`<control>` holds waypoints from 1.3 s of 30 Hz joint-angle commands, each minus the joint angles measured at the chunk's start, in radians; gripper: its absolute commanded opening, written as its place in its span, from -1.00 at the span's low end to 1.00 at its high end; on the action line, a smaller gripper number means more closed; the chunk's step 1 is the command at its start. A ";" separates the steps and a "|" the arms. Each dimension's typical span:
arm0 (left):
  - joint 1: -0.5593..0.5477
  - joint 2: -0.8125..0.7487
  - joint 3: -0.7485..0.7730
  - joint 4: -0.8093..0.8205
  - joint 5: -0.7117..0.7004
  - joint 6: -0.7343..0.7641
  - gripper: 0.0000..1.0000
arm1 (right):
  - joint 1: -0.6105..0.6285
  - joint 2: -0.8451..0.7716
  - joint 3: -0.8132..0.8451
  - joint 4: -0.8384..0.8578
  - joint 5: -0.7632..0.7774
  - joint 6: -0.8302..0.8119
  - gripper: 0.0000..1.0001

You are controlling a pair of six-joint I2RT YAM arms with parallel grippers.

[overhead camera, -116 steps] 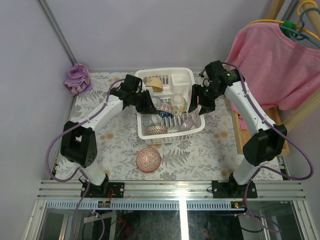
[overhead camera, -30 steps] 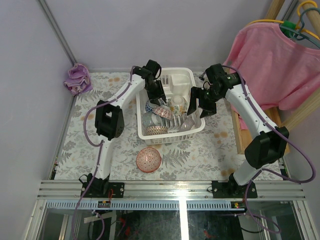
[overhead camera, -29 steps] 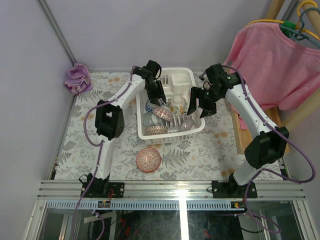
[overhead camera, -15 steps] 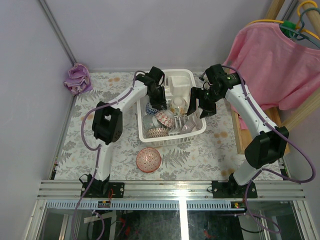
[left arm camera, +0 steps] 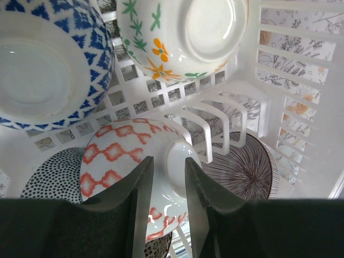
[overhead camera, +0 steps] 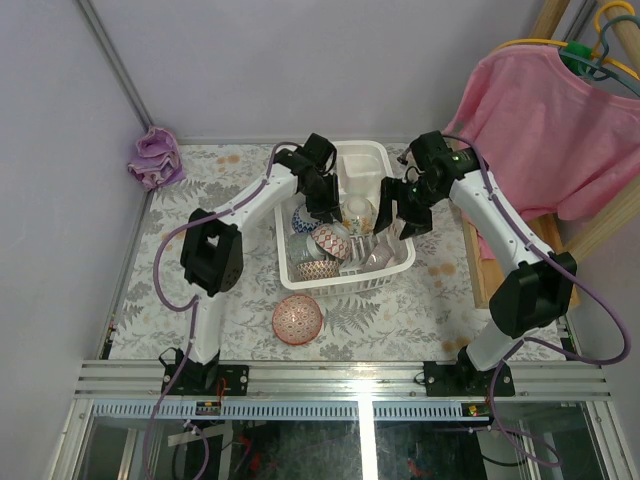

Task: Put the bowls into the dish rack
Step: Adjust the bowl in the dish rack.

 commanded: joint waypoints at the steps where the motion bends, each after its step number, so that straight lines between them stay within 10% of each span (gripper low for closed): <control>1: -0.022 -0.035 -0.038 -0.038 0.071 0.019 -0.44 | -0.007 -0.028 -0.038 -0.051 -0.002 -0.031 0.51; 14: -0.026 -0.047 -0.099 -0.079 0.036 0.068 -0.43 | -0.032 0.124 -0.004 0.045 0.174 -0.030 0.71; 25: -0.043 -0.037 -0.099 -0.068 0.048 0.052 -0.37 | -0.033 0.223 -0.024 0.100 0.157 -0.024 -0.47; 31: -0.077 -0.049 -0.112 -0.064 0.053 0.043 -0.37 | -0.030 0.216 -0.042 0.089 0.212 -0.048 0.16; 39: -0.088 -0.065 -0.139 -0.066 0.036 0.049 -0.37 | -0.030 0.162 0.046 0.097 0.282 -0.075 0.18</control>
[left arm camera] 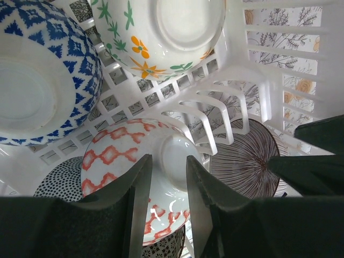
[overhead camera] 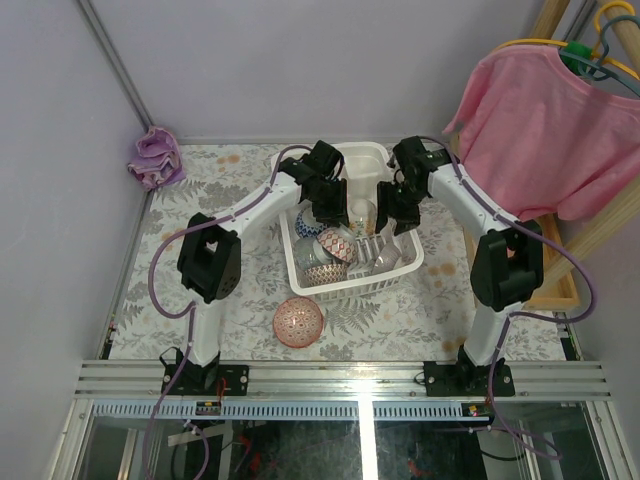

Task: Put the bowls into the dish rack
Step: Adjust the bowl in the dish rack.

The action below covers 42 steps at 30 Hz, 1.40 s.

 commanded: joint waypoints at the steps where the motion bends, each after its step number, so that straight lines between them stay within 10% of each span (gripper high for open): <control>1: -0.031 -0.002 -0.034 -0.167 0.036 0.009 -0.37 | -0.030 -0.055 0.082 -0.045 0.167 -0.042 0.21; 23: -0.030 0.003 -0.004 -0.194 0.023 0.043 -0.38 | -0.034 -0.110 -0.031 0.019 0.265 -0.087 0.49; 33: -0.041 -0.007 -0.010 -0.193 0.035 0.043 -0.38 | -0.035 -0.003 -0.024 0.067 0.228 -0.040 -0.65; 42: -0.085 -0.020 -0.011 -0.225 0.037 0.041 -0.33 | -0.034 0.016 -0.045 0.087 0.184 0.011 -0.75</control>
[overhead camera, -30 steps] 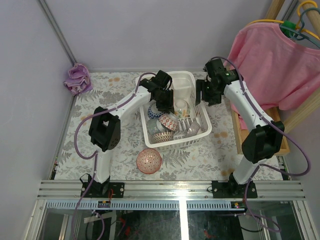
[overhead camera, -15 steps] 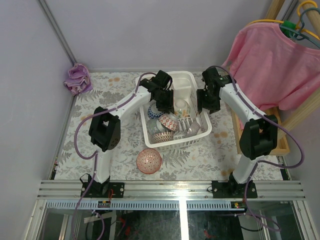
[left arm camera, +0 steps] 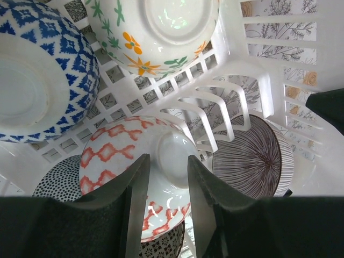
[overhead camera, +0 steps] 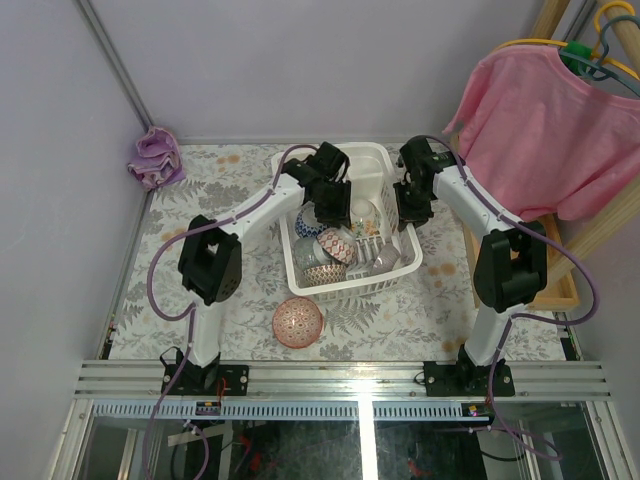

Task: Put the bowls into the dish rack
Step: Adjust the bowl in the dish rack.

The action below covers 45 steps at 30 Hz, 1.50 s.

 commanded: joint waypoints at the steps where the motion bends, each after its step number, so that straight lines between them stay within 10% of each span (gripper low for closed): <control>1: -0.065 -0.021 -0.029 -0.208 0.066 -0.002 -0.32 | -0.002 0.034 -0.012 0.058 -0.025 0.134 -0.75; 20: -0.126 -0.107 -0.157 -0.214 0.075 -0.023 -0.37 | -0.004 0.038 -0.037 0.088 -0.073 0.173 -0.75; 45: 0.012 -0.097 0.117 -0.318 -0.112 -0.135 -0.17 | 0.000 0.130 0.006 0.267 -0.122 0.409 -0.83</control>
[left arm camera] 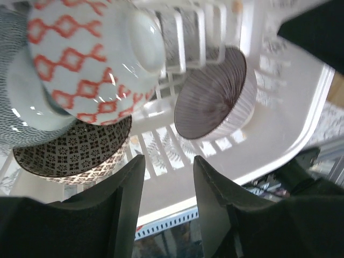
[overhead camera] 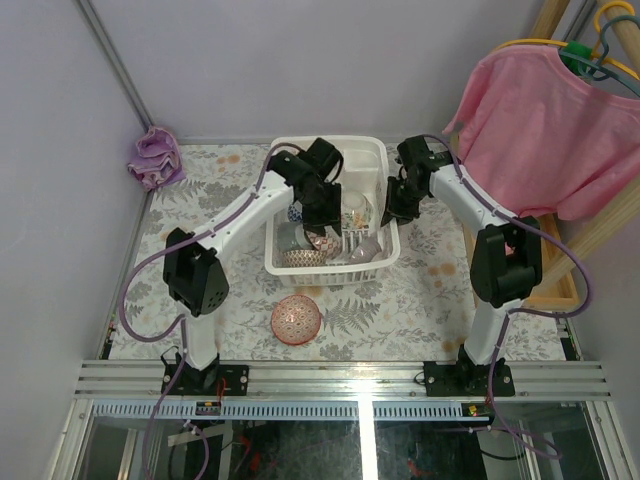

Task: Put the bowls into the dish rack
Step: Adjust the bowl in the dish rack.

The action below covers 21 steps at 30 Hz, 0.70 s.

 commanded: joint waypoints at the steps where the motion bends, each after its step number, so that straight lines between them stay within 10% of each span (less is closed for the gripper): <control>1: 0.077 0.070 0.117 -0.045 -0.079 -0.024 -0.16 | 0.006 0.096 -0.006 0.205 0.040 0.217 -0.83; 21: 0.199 0.331 0.328 0.157 -0.041 0.065 0.16 | 0.026 0.100 -0.056 0.230 0.047 0.231 -0.84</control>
